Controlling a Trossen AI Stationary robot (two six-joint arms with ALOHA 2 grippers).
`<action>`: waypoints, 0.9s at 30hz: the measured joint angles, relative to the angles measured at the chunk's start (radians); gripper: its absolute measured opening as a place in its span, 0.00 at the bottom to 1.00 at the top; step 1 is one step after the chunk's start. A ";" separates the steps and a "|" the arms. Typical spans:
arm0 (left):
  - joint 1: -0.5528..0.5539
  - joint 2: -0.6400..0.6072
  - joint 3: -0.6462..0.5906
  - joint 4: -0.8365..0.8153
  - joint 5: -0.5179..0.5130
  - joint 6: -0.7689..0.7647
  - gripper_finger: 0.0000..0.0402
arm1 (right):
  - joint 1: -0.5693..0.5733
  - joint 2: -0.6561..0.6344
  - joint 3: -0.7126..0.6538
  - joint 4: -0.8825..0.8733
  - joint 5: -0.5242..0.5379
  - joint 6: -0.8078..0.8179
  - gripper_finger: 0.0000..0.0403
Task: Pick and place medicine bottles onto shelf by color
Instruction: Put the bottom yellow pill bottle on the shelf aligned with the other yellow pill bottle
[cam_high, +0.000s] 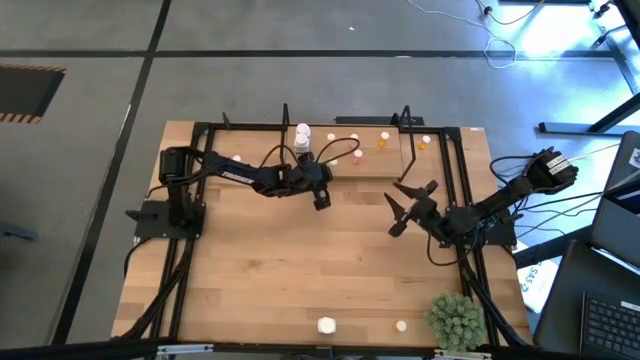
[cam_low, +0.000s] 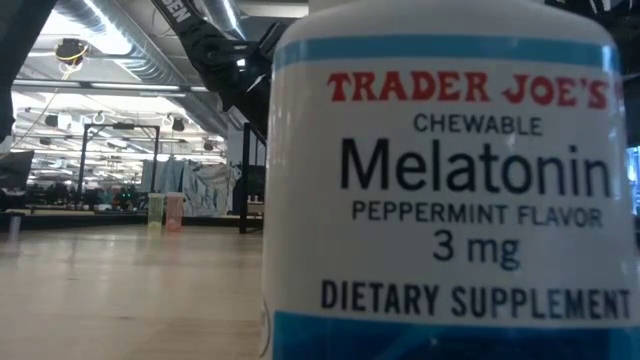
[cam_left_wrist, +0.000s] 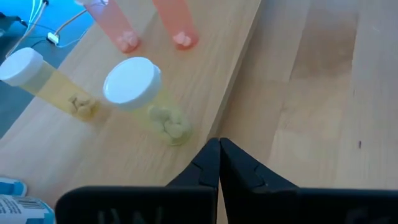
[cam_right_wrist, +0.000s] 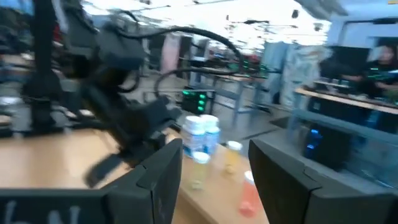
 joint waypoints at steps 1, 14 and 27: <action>0.002 0.000 0.000 0.000 0.000 0.000 0.00 | 0.000 0.000 0.000 -0.010 -0.035 0.005 0.47; 0.006 0.014 0.000 0.037 -0.001 -0.029 0.00 | -0.026 0.001 0.000 -0.082 -0.303 0.066 0.47; 0.007 0.026 0.000 0.045 -0.004 -0.028 0.00 | -0.026 0.000 0.000 -0.156 -0.462 0.118 0.47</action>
